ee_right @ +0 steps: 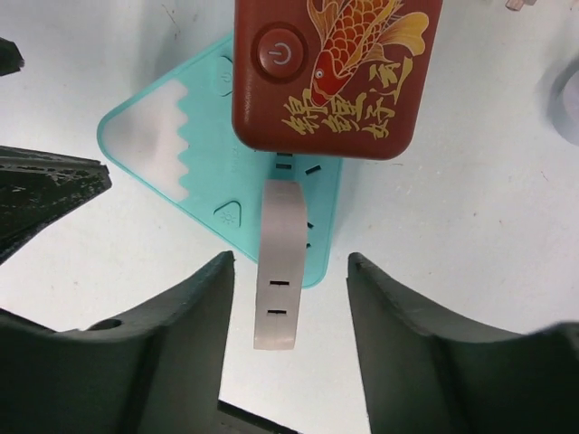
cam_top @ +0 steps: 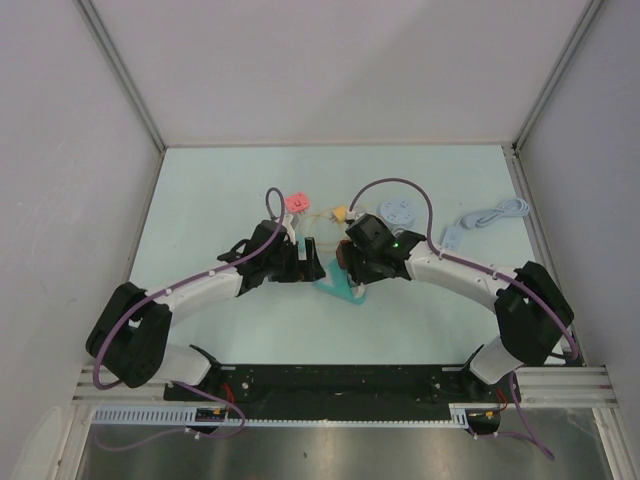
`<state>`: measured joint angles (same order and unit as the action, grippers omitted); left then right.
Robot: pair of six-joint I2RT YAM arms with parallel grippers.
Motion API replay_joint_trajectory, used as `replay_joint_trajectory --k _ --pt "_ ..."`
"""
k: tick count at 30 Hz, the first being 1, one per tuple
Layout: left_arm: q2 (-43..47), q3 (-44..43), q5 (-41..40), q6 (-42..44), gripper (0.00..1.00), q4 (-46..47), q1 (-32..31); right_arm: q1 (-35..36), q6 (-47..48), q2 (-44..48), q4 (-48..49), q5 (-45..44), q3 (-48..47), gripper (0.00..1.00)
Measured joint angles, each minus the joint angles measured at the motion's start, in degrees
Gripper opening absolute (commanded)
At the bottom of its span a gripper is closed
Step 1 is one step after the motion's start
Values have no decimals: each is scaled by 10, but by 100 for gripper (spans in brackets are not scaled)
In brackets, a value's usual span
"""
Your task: Insert the plug
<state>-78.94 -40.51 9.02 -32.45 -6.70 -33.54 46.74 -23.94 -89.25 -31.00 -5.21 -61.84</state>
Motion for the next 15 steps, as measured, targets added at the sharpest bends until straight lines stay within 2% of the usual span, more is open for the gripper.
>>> replay_joint_trajectory --k 2,3,5,9,10,15 --pt "0 0 0 0 98 -1 0 0 0 -1 -2 4 0 44" --pt "0 0 0 0 98 -1 0 -1 0 -1 -3 5 0 37" --pt "0 0 0 1 98 -2 -1 -1 2 -7 -4 8 0 30" --pt "4 0 -1 3 99 -5 -1 4 -2 -28 1 19 -6 2" --pt "6 0 -1 4 99 -6 -1 7 0 -30 1 16 -7 0" --pt "11 0 -1 5 99 -7 -1 9 1 -31 3 15 -8 1"
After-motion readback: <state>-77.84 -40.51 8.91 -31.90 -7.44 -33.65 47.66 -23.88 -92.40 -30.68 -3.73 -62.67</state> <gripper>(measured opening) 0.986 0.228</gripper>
